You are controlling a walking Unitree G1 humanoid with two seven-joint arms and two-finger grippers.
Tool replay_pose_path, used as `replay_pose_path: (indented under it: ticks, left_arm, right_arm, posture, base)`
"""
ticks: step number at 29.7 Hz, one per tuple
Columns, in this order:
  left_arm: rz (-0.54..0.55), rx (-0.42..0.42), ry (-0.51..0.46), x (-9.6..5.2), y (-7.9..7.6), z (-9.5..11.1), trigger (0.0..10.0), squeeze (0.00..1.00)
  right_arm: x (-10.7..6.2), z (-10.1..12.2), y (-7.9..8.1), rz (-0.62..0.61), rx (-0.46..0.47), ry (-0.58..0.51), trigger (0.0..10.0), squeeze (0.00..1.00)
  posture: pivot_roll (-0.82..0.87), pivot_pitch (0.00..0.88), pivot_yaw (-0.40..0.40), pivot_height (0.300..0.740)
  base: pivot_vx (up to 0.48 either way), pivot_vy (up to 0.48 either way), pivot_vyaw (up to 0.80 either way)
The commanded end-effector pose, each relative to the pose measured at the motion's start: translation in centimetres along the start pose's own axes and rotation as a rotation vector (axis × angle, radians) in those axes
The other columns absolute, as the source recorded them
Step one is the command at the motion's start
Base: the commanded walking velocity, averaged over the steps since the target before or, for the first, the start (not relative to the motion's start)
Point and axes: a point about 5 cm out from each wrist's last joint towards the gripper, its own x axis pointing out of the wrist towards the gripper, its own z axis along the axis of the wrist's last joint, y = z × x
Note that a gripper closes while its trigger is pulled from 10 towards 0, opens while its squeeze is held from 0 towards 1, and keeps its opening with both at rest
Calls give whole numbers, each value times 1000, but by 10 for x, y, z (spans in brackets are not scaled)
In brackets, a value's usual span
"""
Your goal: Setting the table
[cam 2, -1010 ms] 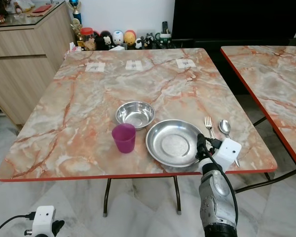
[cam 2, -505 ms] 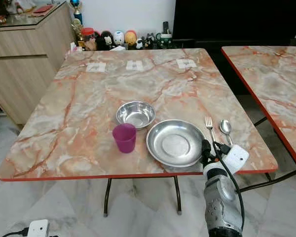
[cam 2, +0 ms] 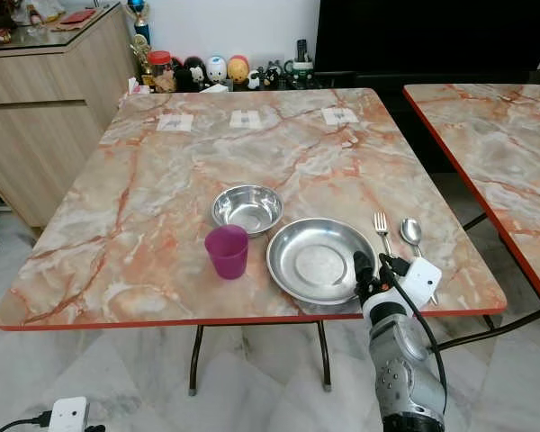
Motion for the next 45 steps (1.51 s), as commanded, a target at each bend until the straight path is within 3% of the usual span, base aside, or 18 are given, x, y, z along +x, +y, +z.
replay_pose_path:
  ticks: [1,11,18,19,20,21,22,24,25,26,37,38,45]
  left_arm:
    - [15,0,16,-2,4,-5,10000,0]
    - [30,-20,14,-3,6,-6,10000,0]
    - [31,-21,9,-3,5,-6,10000,0]
    - [32,-22,8,-3,5,-6,10000,0]
    - [34,-24,8,-3,5,-6,10000,0]
    - [35,-25,7,-3,5,-6,10000,0]
    - [35,-26,6,-3,5,-6,10000,0]
    - [35,-27,6,-3,5,-6,10000,0]
    - [35,-28,6,-3,5,-6,10000,0]
    - [40,-34,7,-3,6,-7,10000,0]
    - [52,-40,5,-4,9,-8,10000,0]
    - [51,-39,4,-4,8,-8,10000,0]
    - [46,-42,0,-4,6,-7,10000,0]
  right_arm:
    - [-3,3,-5,-13,25,-7,10000,0]
    - [-1,1,-12,-72,-12,46,10000,0]
    - [5,-1,-3,-17,-20,81,10000,0]
    - [5,-1,-3,-17,-27,84,4431,0]
    - [6,-1,-2,-17,-32,85,4431,0]
    - [6,-1,-1,-15,-31,86,1059,0]
    - [7,-1,0,-7,-31,91,0,0]
    - [8,-2,1,1,-35,100,0,0]
    - [9,-3,2,2,-47,113,9059,0]
    - [9,-8,2,-12,-82,149,10000,0]
    - [9,-18,-1,-27,-88,200,10000,0]
    - [9,-18,-1,-25,-85,197,353,0]
    - [11,-16,-1,-34,-88,182,0,0]
  posture:
    - [-24,0,21,740]
    - [-21,1,16,740]
    - [-13,16,15,740]
    - [-13,16,14,740]
    - [-13,16,14,740]
    - [-12,20,13,740]
    - [-10,21,13,740]
    - [-9,22,13,740]
    - [-8,24,12,740]
    - [-7,25,12,740]
    - [-1,30,12,740]
    - [0,30,11,740]
    - [1,29,11,740]
  base:
    - [0,0,0]
    - [0,0,0]
    - [0,0,0]
    - [0,0,0]
    - [0,0,0]
    - [0,0,0]
    - [0,0,0]
    - [0,0,0]
    - [0,0,0]
    - [0,0,0]
    - [0,0,0]
    - [0,0,0]
    - [0,0,0]
